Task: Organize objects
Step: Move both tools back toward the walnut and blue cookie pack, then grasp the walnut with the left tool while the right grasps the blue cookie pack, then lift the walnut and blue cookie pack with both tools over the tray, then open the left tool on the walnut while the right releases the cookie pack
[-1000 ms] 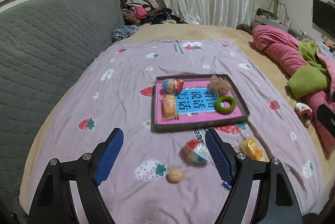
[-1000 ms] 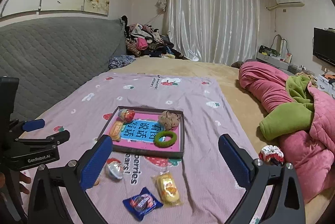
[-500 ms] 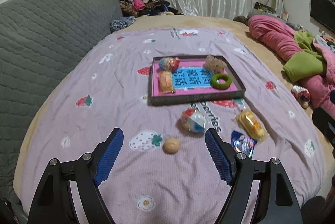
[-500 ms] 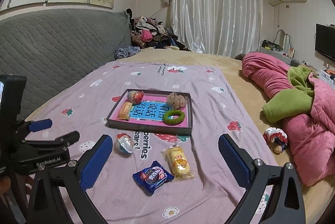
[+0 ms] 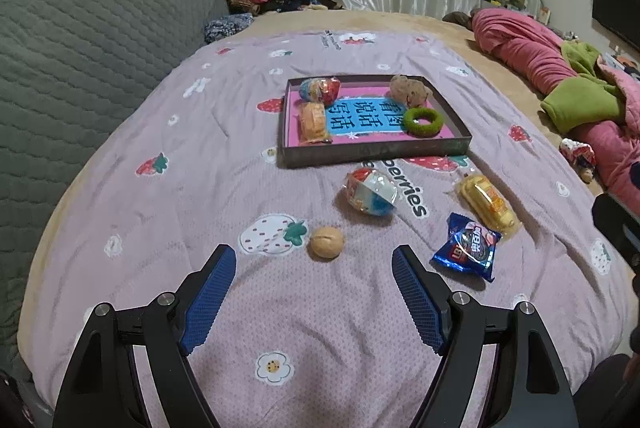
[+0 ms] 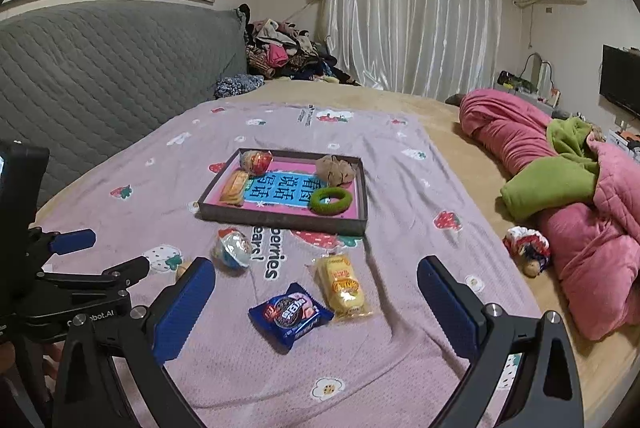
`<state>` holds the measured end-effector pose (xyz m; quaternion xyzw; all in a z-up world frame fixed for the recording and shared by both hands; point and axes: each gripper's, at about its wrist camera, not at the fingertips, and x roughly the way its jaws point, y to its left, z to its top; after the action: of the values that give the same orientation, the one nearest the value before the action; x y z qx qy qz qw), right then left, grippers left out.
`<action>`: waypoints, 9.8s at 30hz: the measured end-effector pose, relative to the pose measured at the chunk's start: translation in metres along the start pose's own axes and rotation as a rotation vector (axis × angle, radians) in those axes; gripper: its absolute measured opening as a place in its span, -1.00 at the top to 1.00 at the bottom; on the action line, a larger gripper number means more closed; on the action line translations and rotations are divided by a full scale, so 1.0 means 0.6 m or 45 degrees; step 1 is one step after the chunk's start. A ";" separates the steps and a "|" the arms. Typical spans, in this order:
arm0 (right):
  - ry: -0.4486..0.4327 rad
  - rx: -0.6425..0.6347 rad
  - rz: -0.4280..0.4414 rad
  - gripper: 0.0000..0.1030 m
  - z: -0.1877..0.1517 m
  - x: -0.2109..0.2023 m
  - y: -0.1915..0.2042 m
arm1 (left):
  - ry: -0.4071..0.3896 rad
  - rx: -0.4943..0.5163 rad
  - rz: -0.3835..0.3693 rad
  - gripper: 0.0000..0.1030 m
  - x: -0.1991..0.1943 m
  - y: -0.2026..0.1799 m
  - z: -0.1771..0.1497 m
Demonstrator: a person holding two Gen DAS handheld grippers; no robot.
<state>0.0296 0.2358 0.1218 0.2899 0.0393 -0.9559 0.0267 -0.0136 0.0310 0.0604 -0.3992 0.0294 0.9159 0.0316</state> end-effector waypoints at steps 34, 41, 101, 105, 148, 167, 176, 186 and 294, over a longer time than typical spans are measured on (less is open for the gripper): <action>0.194 0.028 0.025 -0.98 -0.077 0.089 0.028 | 0.133 -0.039 -0.041 -0.58 0.102 0.015 -0.040; 0.239 0.069 0.021 -0.98 -0.097 0.115 0.027 | 0.140 -0.043 -0.056 -0.58 0.123 0.018 -0.039; 0.373 0.518 -0.211 -0.24 -0.127 0.263 0.037 | 0.189 -0.062 -0.228 -0.36 0.270 0.032 -0.007; 0.371 0.499 -0.184 -0.21 -0.128 0.255 0.036 | 0.195 -0.058 -0.255 0.02 0.268 0.032 -0.007; 0.127 0.243 -0.010 -0.17 -0.039 0.093 0.060 | -0.022 -0.010 -0.208 0.29 0.067 0.016 0.033; 0.039 0.166 0.018 -0.16 0.019 0.051 0.037 | -0.111 0.021 -0.191 0.29 0.009 0.003 0.088; 0.010 0.099 0.018 -0.16 0.074 0.060 0.019 | -0.154 0.043 -0.183 0.29 0.002 -0.005 0.143; -0.003 0.069 0.043 -0.16 0.142 0.098 -0.008 | -0.190 0.063 -0.198 0.29 0.026 -0.034 0.225; 0.328 -0.076 0.050 -0.17 0.107 0.568 -0.051 | 0.202 0.082 -0.305 0.29 0.527 -0.104 0.302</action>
<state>-0.2911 0.2509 -0.0125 0.4101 0.0652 -0.9084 0.0486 -0.3555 0.1182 -0.0497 -0.4699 0.0134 0.8696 0.1512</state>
